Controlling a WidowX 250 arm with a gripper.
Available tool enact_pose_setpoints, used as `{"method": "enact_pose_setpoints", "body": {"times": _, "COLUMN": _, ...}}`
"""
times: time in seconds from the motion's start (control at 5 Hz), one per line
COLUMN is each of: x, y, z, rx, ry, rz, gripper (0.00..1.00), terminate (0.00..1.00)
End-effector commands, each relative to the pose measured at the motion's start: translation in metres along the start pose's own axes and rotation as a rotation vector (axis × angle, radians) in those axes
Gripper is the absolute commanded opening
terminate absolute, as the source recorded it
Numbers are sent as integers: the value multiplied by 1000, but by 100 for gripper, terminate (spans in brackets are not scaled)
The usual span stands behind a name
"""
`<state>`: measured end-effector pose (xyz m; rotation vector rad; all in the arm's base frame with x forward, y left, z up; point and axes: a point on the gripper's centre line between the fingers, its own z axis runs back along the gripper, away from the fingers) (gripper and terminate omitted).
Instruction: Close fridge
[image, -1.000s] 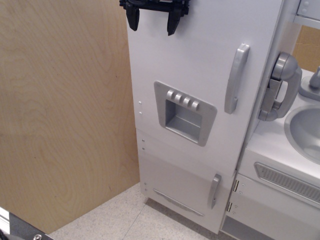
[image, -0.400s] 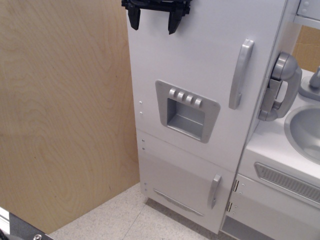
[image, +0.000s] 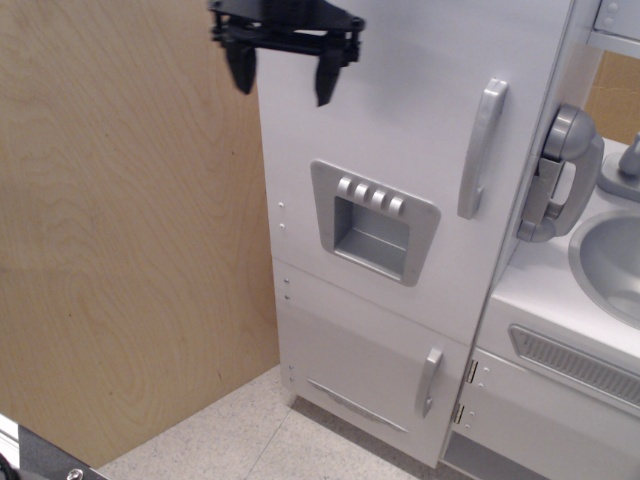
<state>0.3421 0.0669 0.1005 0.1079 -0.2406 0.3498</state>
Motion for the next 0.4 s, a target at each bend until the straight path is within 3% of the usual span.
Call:
{"method": "enact_pose_setpoints", "body": {"times": 0.0, "x": -29, "y": 26, "z": 32, "rx": -18, "ry": -52, "rz": -54, "gripper": 100, "terminate": 0}}
{"method": "enact_pose_setpoints", "body": {"times": 0.2, "x": -29, "y": 26, "z": 32, "rx": -18, "ry": -52, "rz": -54, "gripper": 100, "terminate": 100}}
